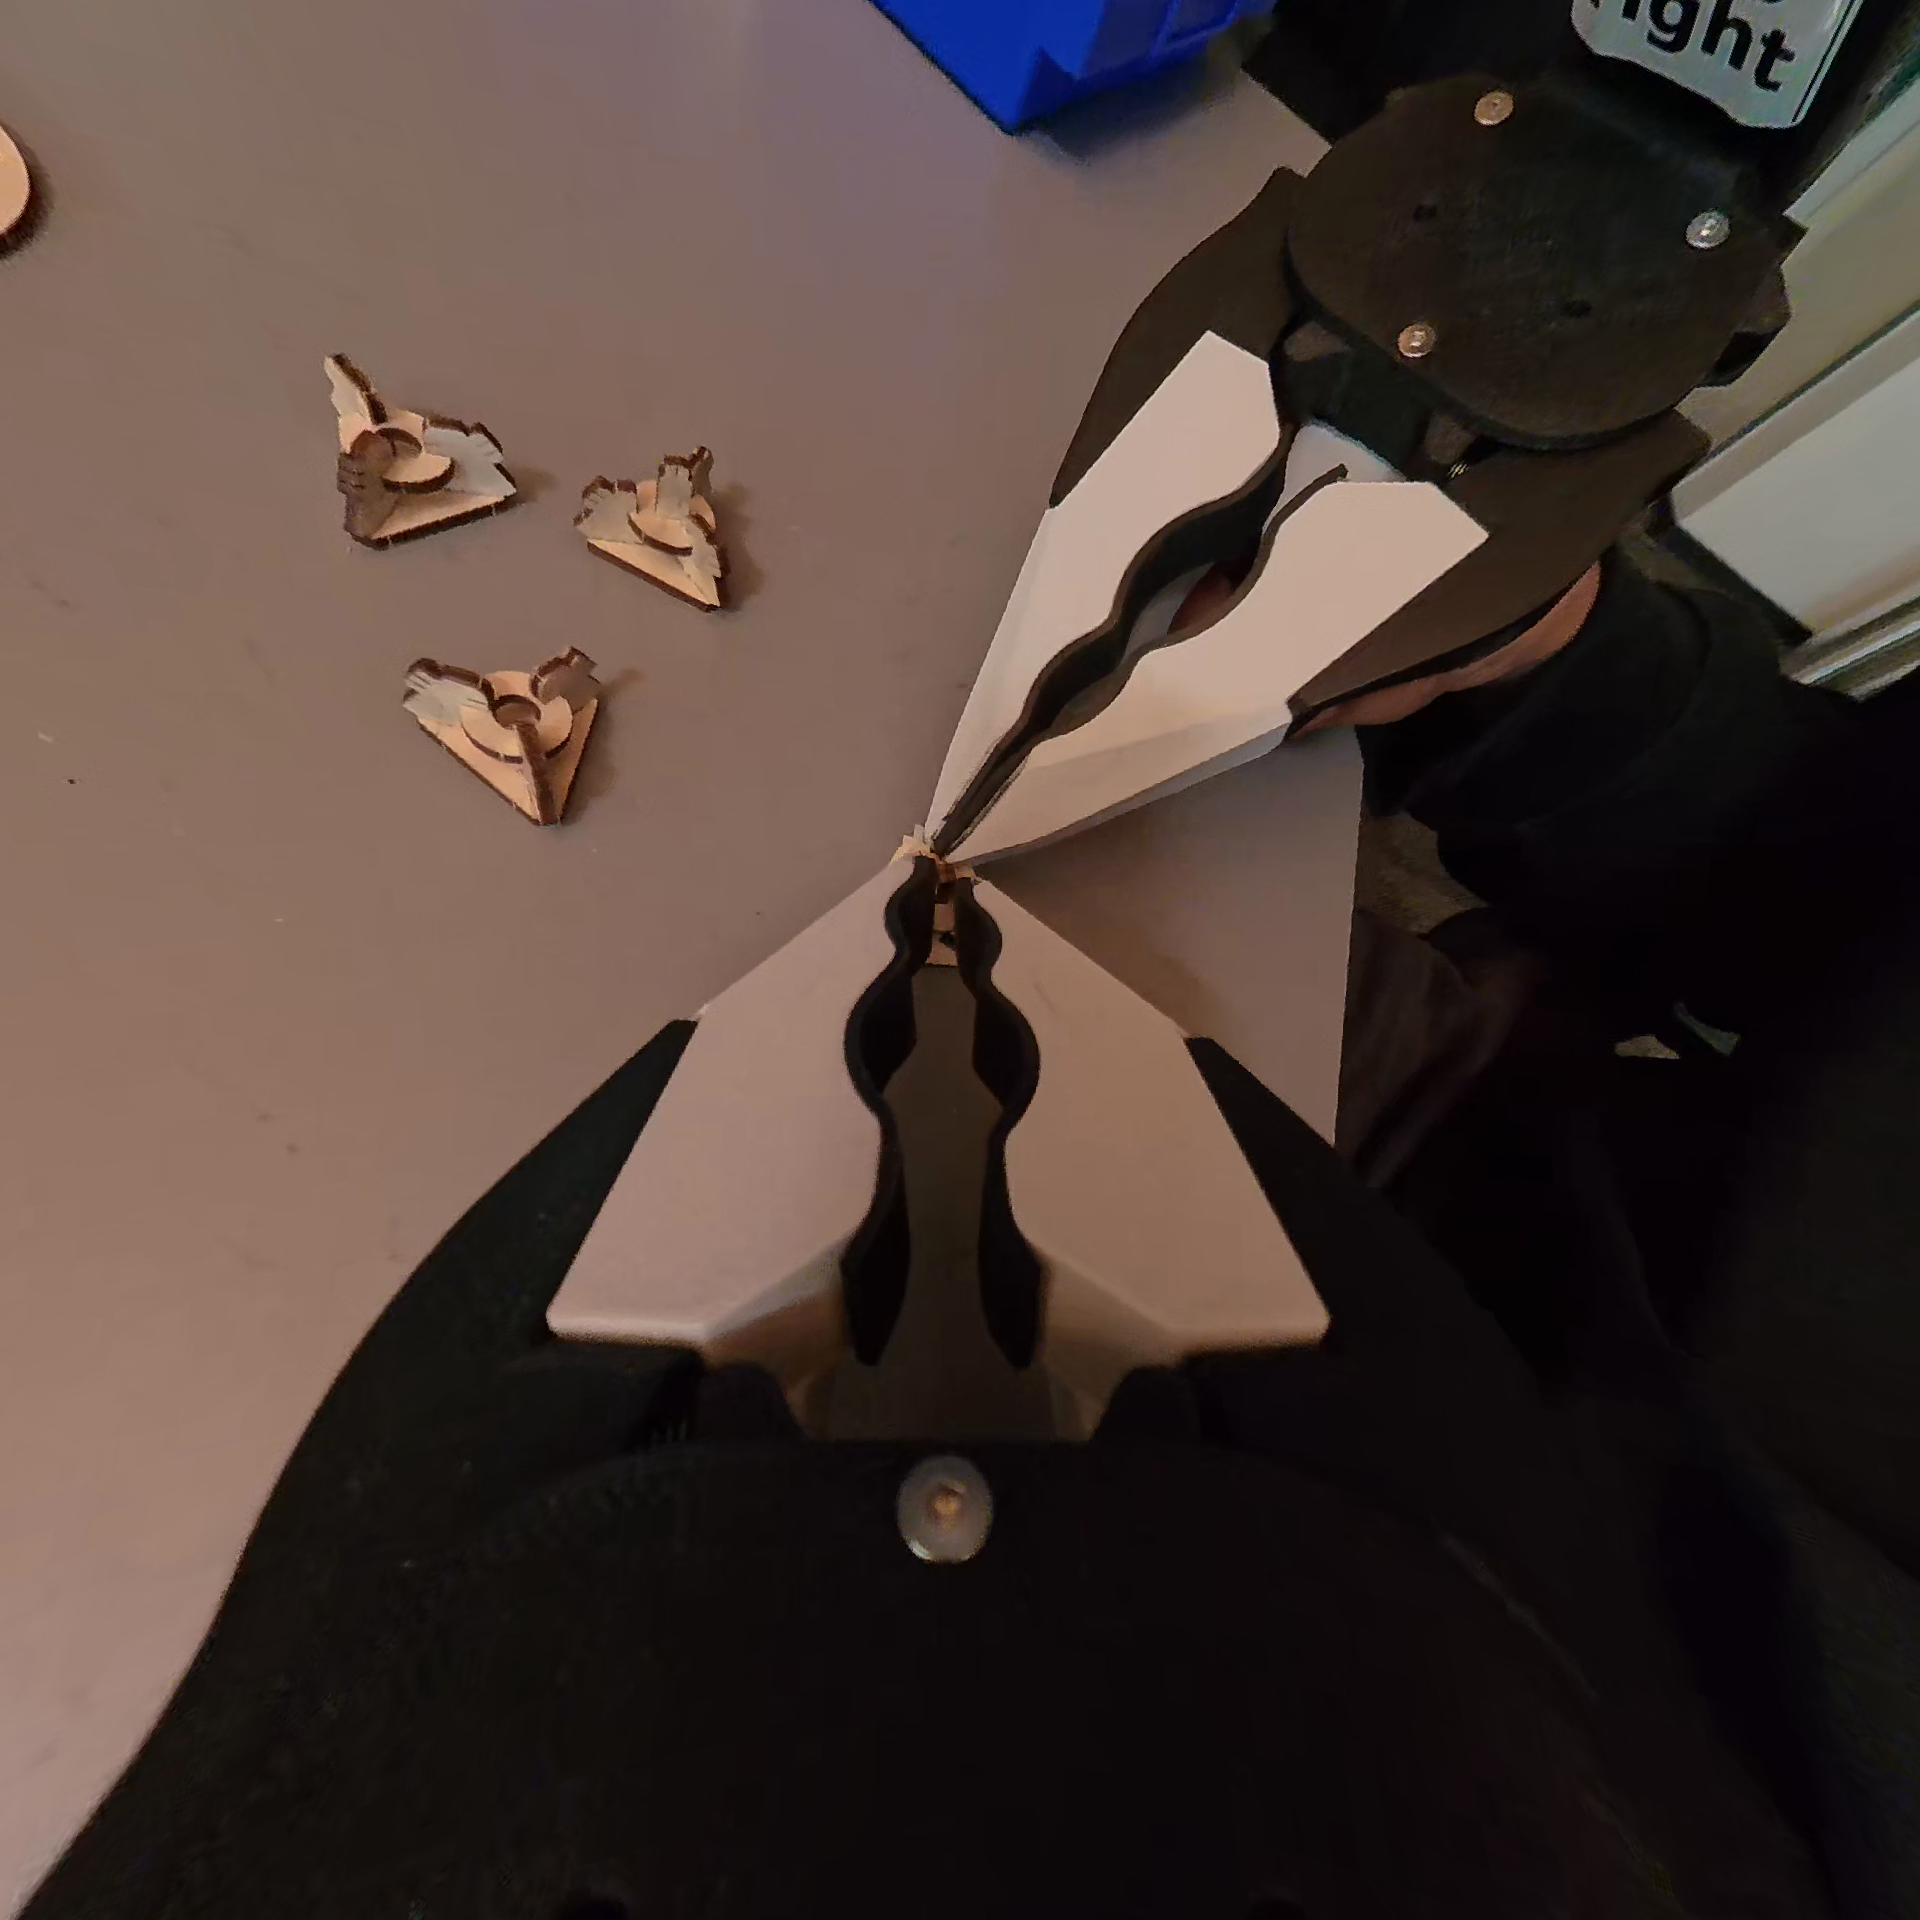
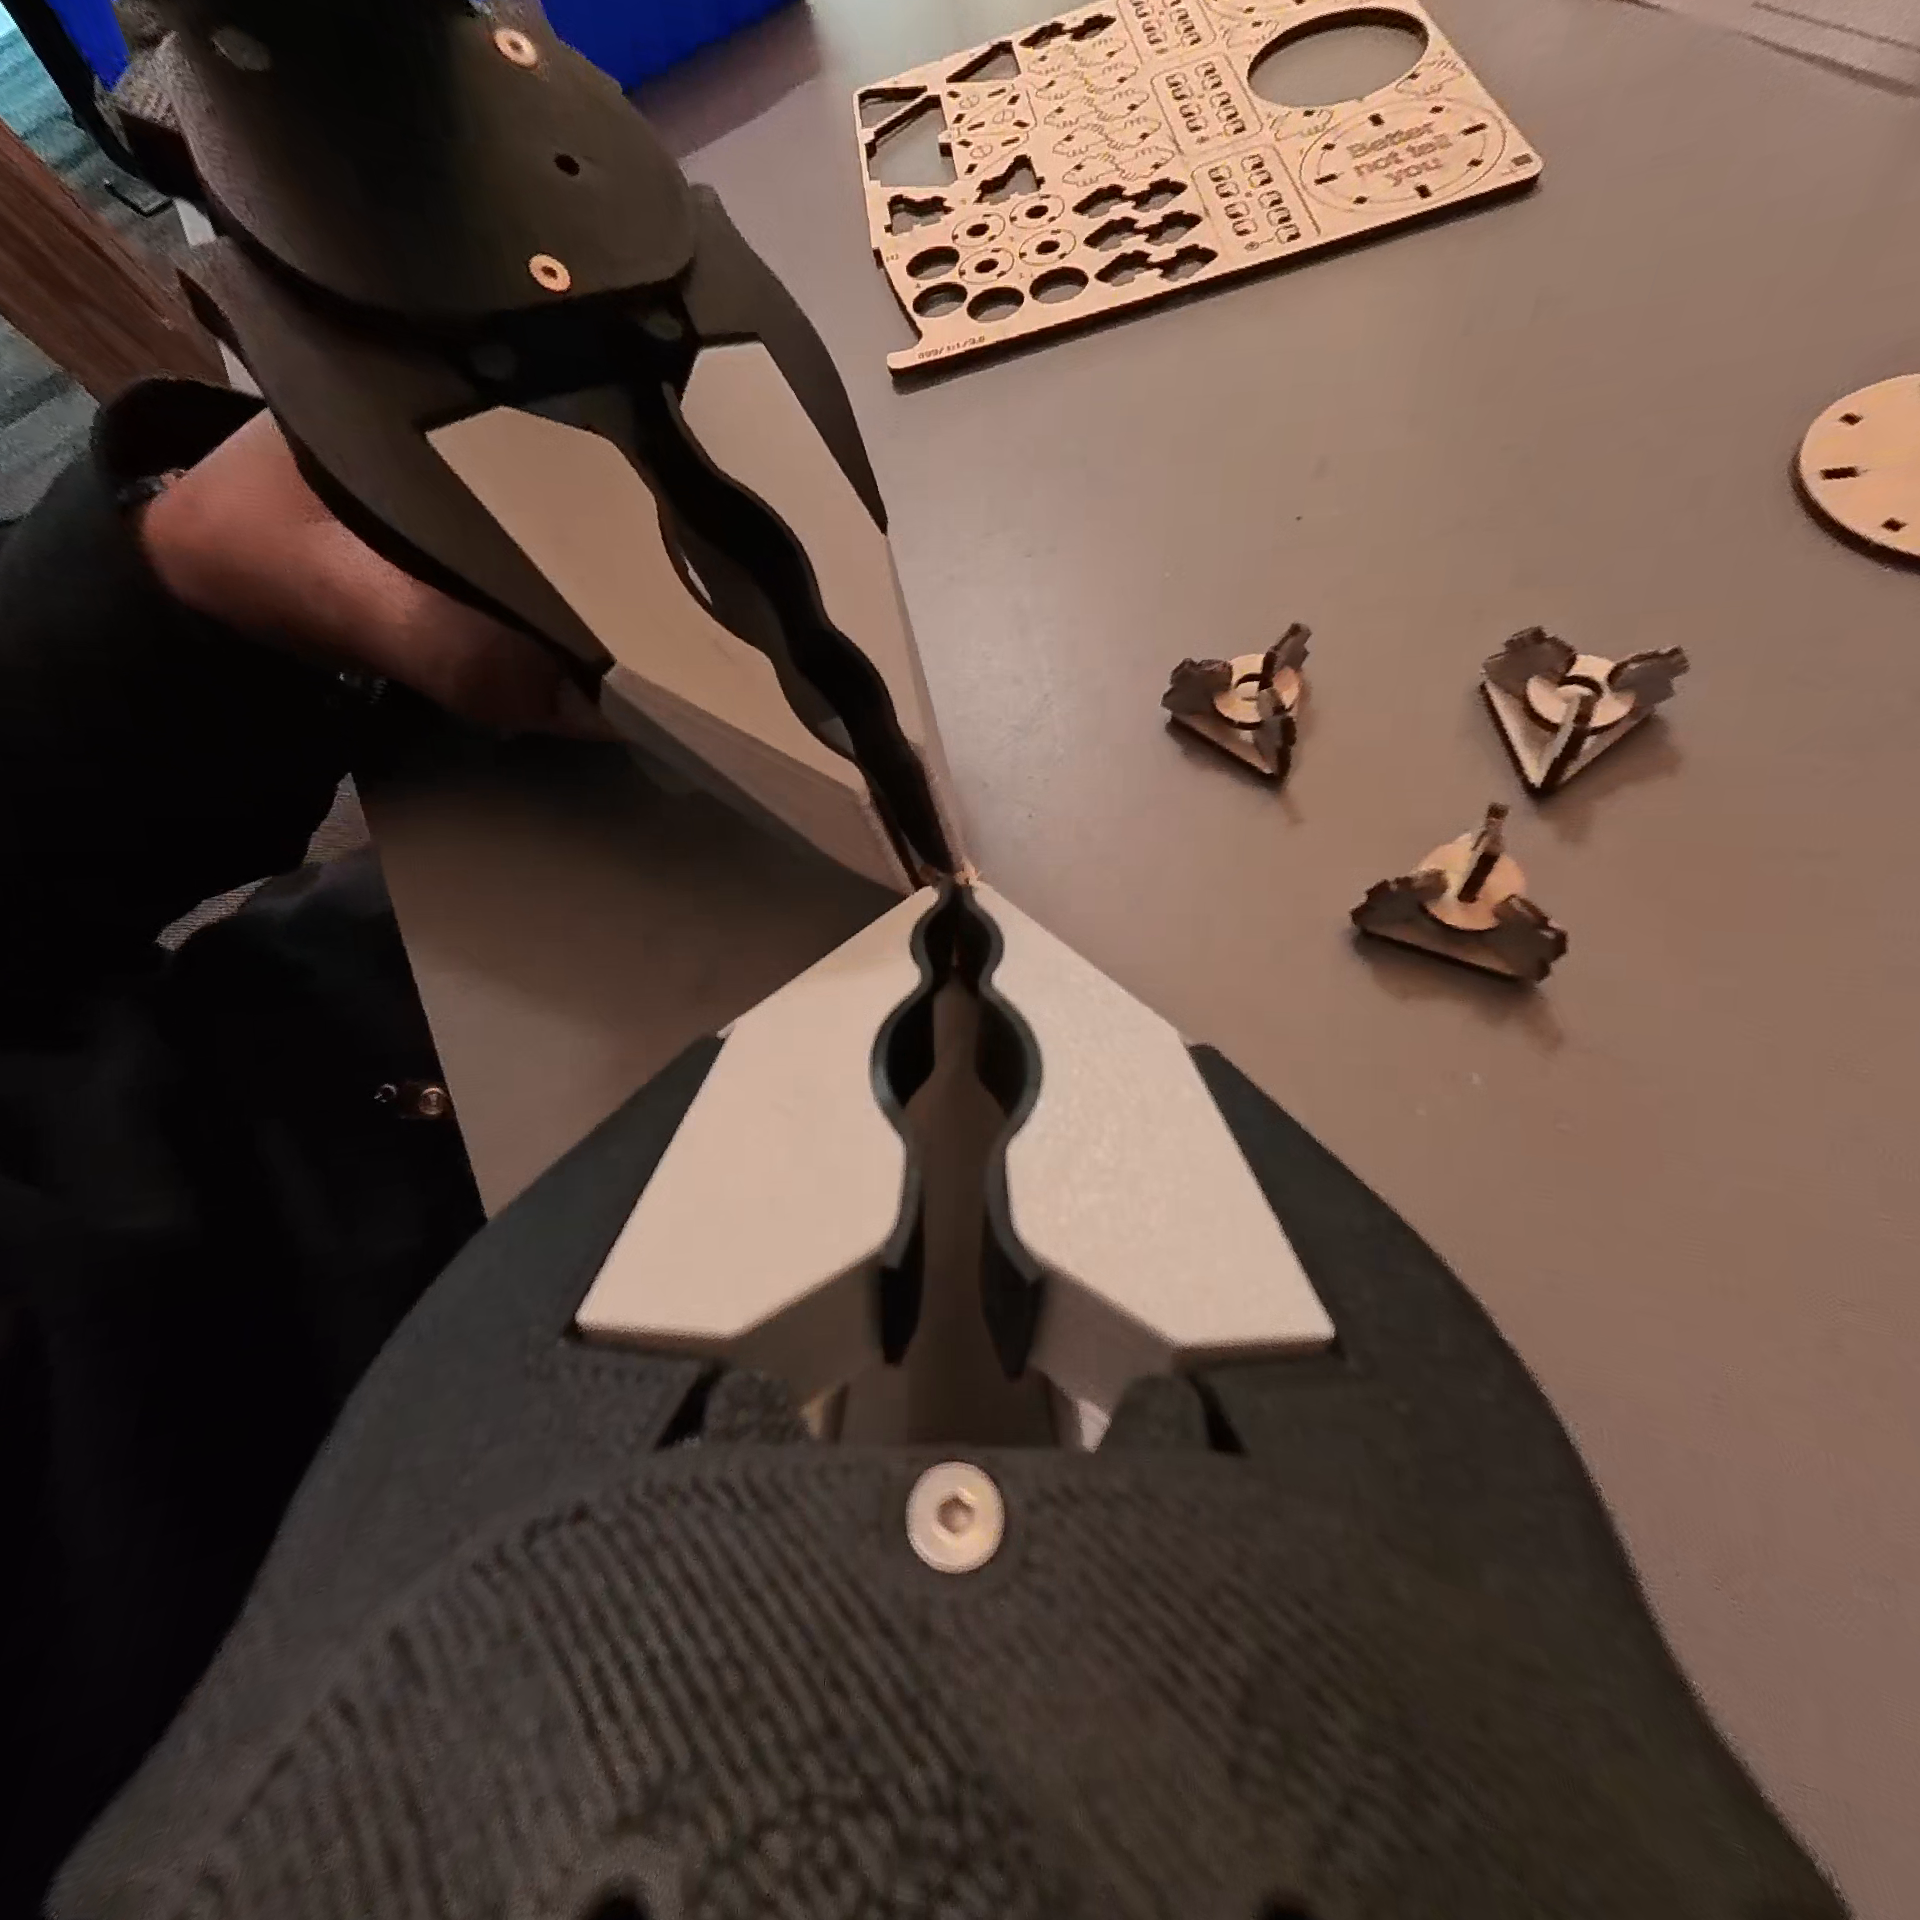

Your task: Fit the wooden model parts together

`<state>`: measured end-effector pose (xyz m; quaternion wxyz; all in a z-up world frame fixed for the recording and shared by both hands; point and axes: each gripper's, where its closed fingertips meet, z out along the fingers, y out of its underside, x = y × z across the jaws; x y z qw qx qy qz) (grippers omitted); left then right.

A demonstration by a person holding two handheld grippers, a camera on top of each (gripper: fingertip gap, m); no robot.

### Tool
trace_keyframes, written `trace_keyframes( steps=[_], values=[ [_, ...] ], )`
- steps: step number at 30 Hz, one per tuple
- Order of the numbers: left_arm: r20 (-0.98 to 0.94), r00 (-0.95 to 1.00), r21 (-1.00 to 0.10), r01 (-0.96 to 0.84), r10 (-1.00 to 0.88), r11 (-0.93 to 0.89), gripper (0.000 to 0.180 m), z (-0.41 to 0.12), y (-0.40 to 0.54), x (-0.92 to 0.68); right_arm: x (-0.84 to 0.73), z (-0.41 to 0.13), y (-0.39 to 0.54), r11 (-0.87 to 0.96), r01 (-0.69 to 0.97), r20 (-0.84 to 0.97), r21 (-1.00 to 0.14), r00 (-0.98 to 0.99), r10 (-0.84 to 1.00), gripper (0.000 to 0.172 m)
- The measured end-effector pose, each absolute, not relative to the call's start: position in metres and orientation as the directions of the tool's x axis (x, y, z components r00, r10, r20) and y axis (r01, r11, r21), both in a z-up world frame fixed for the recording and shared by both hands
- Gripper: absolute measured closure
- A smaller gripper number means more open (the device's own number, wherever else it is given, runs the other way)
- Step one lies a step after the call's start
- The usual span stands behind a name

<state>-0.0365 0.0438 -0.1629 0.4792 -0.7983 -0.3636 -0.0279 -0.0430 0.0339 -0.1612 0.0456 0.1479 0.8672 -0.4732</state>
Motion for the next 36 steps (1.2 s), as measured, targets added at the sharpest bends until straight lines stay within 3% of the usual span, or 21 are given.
trace_keyframes(
  steps=[4,9,14,18,25,36],
  values=[
    [0.414,0.721,-0.737,0.624,0.555,-0.26,0.177,-0.163,0.044,-0.036,-0.045,-0.16,0.035,0.493,0.322,-0.242,-0.808,-0.945,0.22,0.172],
    [0.391,0.731,-0.74,0.611,0.559,-0.281,0.177,-0.163,0.04,-0.033,-0.062,-0.129,0.044,0.287,0.398,-0.339,-0.871,-0.911,0.233,0.164],
    [0.417,0.742,-0.719,0.623,0.525,-0.308,0.177,-0.163,0.036,-0.028,-0.038,-0.146,0.034,0.429,0.421,-0.421,-0.799,-0.901,0.1,0.132],
    [0.416,0.754,-0.702,0.621,0.508,-0.347,0.177,-0.162,0.03,-0.021,-0.029,-0.147,0.033,0.461,0.452,-0.496,-0.764,-0.868,0.03,0.136],
    [0.409,0.756,-0.696,0.621,0.511,-0.36,0.174,-0.159,0.029,-0.018,-0.023,-0.176,0.025,0.627,0.22,-0.232,-0.748,-0.971,0.064,0.148],
    [0.337,0.741,-0.667,0.623,0.581,-0.408,0.177,-0.163,0.028,-0.02,-0.023,-0.169,0.023,0.595,0.177,-0.186,-0.784,-0.981,0.046,0.162]
  ],
)
